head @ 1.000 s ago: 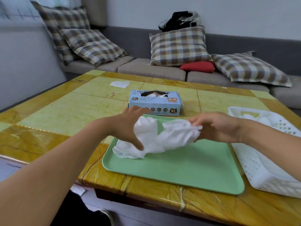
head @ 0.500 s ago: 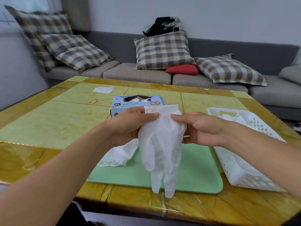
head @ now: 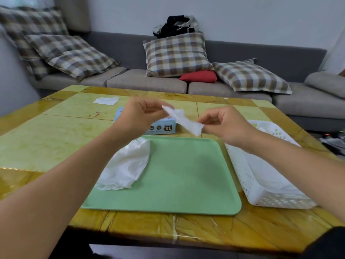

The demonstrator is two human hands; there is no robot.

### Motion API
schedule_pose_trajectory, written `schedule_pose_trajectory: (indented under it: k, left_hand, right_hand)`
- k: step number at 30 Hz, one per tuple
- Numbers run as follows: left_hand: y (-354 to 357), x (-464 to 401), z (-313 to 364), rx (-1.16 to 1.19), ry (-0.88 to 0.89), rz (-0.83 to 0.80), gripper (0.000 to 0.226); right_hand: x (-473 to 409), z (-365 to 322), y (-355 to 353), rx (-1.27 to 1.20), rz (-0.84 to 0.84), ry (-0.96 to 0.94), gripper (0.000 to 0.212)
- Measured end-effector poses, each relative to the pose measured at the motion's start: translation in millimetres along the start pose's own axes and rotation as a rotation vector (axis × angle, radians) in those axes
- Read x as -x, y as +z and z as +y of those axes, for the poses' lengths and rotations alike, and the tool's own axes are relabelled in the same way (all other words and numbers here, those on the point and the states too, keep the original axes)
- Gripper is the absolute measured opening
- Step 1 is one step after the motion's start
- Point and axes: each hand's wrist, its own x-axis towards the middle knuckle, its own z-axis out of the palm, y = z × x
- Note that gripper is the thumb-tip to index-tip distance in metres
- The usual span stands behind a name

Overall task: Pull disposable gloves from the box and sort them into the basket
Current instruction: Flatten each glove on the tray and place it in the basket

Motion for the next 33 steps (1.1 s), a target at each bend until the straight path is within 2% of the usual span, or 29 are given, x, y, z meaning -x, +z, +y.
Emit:
schedule_pose_trajectory:
  k: [3,6,10,13,15,17,19,20,23,25,27,29,31,33]
  left_hand:
    - [3,17,-30,-0.287,-0.073,-0.326,0.015]
    - [9,32,-48,-0.382,-0.127,-0.601,0.015]
    - [21,47,-49,-0.458,-0.115,-0.842,0.016]
    - [19,51,-42,-0.534,-0.134,-0.953,0.027]
    - [16,52,-37,-0.528,-0.158,-0.992,0.023]
    - [16,50,-36,-0.506,-0.169,-0.959,0.018]
    - [14,45,-37,-0.507,-0.158,-0.844,0.014]
    - [10,41,-39,-0.528,-0.143,-0.754,0.014]
    - [-15,27,-48,-0.725,-0.105,-0.481,0.024]
    - [-43,24,-58,-0.856,-0.115,-0.336,0.025]
    - [-67,24,-66,-0.876,-0.167,-0.228,0.021]
    - [-88,26,-73,-0.837,-0.232,-0.184,0.022]
    - [-100,33,-77,-0.79,-0.279,-0.223,0.023]
    - [-106,43,-82,-0.761,-0.322,-0.313,0.027]
  right_hand:
    - [10,29,7,0.244,-0.313,0.096,0.007]
    - [19,37,11,0.52,-0.638,0.097,0.007]
    - [23,22,10,0.557,-0.862,0.168,0.013]
    - [21,15,3,0.562,-0.918,0.237,0.021]
    - [16,19,3,0.595,-0.789,0.209,0.025]
    - [10,28,10,0.719,-0.64,0.181,0.039]
    - [5,36,19,0.896,-0.625,0.236,0.066]
    - [3,41,23,0.956,-0.635,0.284,0.072]
    - [-4,48,24,1.027,-0.521,0.292,0.055]
    - [-9,38,32,1.067,-0.374,0.162,0.043]
    - [-11,13,51,0.922,-0.307,0.005,0.034]
    - [-14,-22,89,0.608,-0.404,-0.094,0.03]
    - [-16,-44,131,0.48,-0.502,-0.148,0.037]
    - [-19,-47,167,0.508,-0.544,-0.166,0.047]
